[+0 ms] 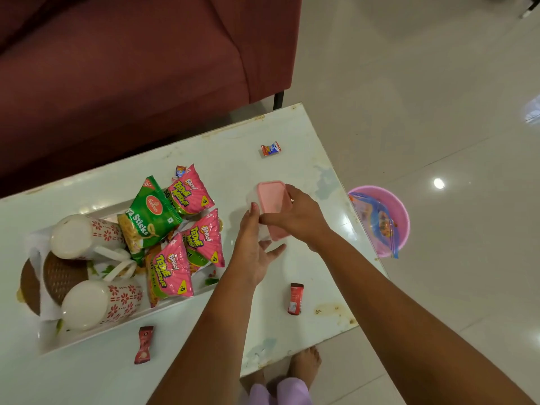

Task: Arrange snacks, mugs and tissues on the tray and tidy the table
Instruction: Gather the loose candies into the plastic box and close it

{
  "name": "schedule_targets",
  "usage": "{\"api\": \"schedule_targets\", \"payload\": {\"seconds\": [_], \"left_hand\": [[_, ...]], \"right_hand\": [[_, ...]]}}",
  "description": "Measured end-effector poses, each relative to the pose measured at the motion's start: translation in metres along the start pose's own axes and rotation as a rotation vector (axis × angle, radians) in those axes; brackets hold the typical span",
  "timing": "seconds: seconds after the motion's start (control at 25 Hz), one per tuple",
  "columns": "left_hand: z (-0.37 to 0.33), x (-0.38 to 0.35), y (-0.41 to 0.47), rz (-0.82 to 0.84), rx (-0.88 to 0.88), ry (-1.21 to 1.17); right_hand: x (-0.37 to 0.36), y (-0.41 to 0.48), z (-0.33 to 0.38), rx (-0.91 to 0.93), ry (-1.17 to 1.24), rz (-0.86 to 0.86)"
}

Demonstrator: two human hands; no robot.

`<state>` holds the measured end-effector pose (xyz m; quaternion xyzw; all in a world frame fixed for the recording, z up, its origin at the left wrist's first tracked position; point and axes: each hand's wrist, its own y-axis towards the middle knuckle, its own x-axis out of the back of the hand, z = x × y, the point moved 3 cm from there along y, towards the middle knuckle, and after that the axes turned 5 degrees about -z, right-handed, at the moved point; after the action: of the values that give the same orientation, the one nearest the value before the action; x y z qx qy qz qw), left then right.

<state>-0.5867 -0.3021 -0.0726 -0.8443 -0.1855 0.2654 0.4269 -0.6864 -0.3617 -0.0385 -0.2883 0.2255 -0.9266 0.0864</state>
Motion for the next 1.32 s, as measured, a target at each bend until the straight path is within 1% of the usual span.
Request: {"api": "schedule_targets", "payload": {"seconds": [0.16,0.28,0.4,0.48,0.6,0.68,0.76,0.8,0.84,0.88,0.92,0.96,1.0,1.04,1.08,1.2,1.32], "left_hand": [[-0.012,0.008,-0.001,0.075,0.021,-0.122],[-0.015,0.007,-0.002,0.12,-0.002,-0.101],[-0.014,0.005,-0.003,0.107,-0.03,-0.071],[-0.013,0.006,-0.003,0.111,-0.034,-0.111],[-0.011,0.011,-0.001,0.107,0.019,-0.254],[-0.009,0.013,0.0,0.118,0.065,-0.294],[-0.004,0.015,-0.001,0.129,0.091,-0.312],[-0.001,0.017,-0.002,0.131,0.098,-0.316],[0.002,0.018,-0.004,0.133,0.102,-0.315],[0.004,0.019,-0.005,0.133,0.106,-0.31],[0.007,0.02,-0.006,0.132,0.111,-0.3],[0.01,0.021,-0.006,0.124,0.115,-0.285],[0.013,0.022,-0.005,0.101,0.117,-0.268],[0.017,0.022,-0.004,0.062,0.113,-0.252],[0.022,0.024,-0.002,0.009,0.101,-0.239],[0.032,0.028,0.0,-0.179,0.067,-0.168],[0.038,0.028,0.002,-0.345,0.003,-0.004]], "right_hand": [[-0.006,-0.017,0.008,-0.022,0.146,0.017],[-0.01,-0.026,0.006,-0.048,0.242,-0.002],[-0.011,-0.029,0.004,-0.083,0.279,-0.027],[-0.011,-0.028,0.004,-0.096,0.338,-0.022],[-0.001,-0.024,-0.001,-0.157,0.584,0.037],[0.011,-0.021,-0.015,-0.196,0.75,0.066],[0.022,-0.019,-0.037,-0.267,0.896,-0.009],[0.025,-0.018,-0.048,-0.304,0.892,-0.069],[0.026,-0.016,-0.059,-0.321,0.768,-0.145],[0.027,-0.013,-0.069,-0.306,0.515,-0.226],[0.026,-0.008,-0.076,-0.261,0.195,-0.278],[0.024,-0.003,-0.082,-0.194,-0.119,-0.293],[0.021,0.001,-0.087,-0.131,-0.344,-0.284],[0.017,0.004,-0.091,-0.079,-0.468,-0.268],[0.013,0.006,-0.095,-0.044,-0.521,-0.256],[0.004,0.007,-0.107,-0.032,-0.517,-0.273],[0.0,0.004,-0.113,-0.009,-0.614,-0.245]]}}
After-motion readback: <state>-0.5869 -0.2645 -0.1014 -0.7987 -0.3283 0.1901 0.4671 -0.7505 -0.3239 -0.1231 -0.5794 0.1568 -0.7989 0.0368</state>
